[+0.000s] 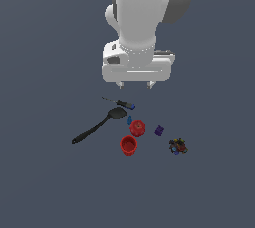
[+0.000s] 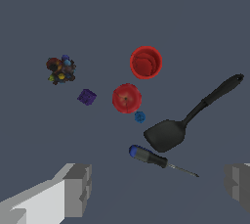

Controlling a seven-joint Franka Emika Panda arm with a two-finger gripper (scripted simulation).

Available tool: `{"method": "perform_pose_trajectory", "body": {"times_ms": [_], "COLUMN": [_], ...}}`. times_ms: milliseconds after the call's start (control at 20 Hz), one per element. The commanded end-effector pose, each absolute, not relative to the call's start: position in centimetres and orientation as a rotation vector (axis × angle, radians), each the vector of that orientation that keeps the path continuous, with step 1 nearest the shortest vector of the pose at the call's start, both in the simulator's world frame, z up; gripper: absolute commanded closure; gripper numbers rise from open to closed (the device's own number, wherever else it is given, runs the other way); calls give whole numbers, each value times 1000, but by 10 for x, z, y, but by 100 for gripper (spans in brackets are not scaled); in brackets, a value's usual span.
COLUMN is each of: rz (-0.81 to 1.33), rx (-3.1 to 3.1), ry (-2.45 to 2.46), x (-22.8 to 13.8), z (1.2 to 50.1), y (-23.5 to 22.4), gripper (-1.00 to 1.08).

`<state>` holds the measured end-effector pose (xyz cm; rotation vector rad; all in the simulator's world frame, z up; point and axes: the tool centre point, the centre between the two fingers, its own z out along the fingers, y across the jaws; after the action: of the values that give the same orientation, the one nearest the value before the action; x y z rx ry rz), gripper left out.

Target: Pick up a designated object from a clutter of objects.

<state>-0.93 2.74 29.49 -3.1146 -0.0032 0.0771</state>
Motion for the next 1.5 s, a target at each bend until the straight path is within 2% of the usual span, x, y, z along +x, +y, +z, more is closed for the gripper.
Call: {"method": "perform_pose_trajectory", "body": {"times_ms": [0, 750, 1450], "rz": [77, 43, 35], "rx": [-3115, -3134, -3111], "ry": [-3, -106, -345], "x": [-9, -8, -15], "z": [295, 308, 267], "y": [27, 43, 28], "gripper": [-92, -92, -92]}}
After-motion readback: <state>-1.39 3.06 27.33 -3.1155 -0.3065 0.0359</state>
